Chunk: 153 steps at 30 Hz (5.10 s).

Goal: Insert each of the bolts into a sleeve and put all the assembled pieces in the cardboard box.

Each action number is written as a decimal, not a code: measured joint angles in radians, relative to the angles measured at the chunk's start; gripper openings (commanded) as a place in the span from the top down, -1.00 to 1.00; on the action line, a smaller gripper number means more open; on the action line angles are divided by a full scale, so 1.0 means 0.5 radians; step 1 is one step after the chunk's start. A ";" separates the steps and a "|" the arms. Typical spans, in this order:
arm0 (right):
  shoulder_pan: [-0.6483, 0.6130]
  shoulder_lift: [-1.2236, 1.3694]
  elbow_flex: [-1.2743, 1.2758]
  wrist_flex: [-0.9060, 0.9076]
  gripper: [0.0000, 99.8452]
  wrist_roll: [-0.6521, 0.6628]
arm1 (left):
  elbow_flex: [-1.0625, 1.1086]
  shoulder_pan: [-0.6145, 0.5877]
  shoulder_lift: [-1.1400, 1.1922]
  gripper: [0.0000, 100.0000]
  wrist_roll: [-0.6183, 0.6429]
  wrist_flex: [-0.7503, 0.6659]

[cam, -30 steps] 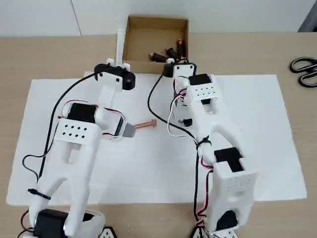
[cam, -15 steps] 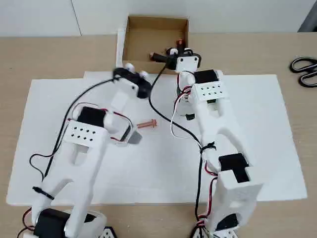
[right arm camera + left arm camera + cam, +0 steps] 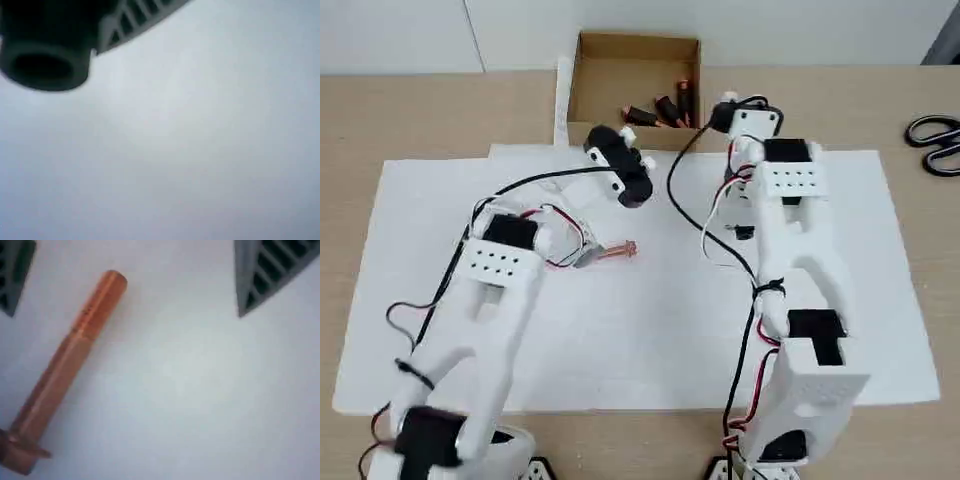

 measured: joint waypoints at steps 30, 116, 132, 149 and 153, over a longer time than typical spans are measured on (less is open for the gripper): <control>0.040 0.000 0.000 0.000 0.86 0.031 | -0.893 0.236 1.062 0.56 -0.221 0.420; -0.166 -0.816 0.157 0.181 0.86 -0.021 | -2.274 -0.034 1.181 0.96 0.703 1.636; -0.187 -2.231 2.160 -1.323 1.00 0.058 | -2.409 -0.031 1.181 0.99 1.599 1.639; -0.408 -2.265 2.357 -1.436 0.99 0.077 | -2.440 0.104 0.792 0.99 1.694 1.639; -0.473 -2.265 2.357 -1.611 0.99 0.077 | -2.440 0.104 0.792 0.99 1.694 1.639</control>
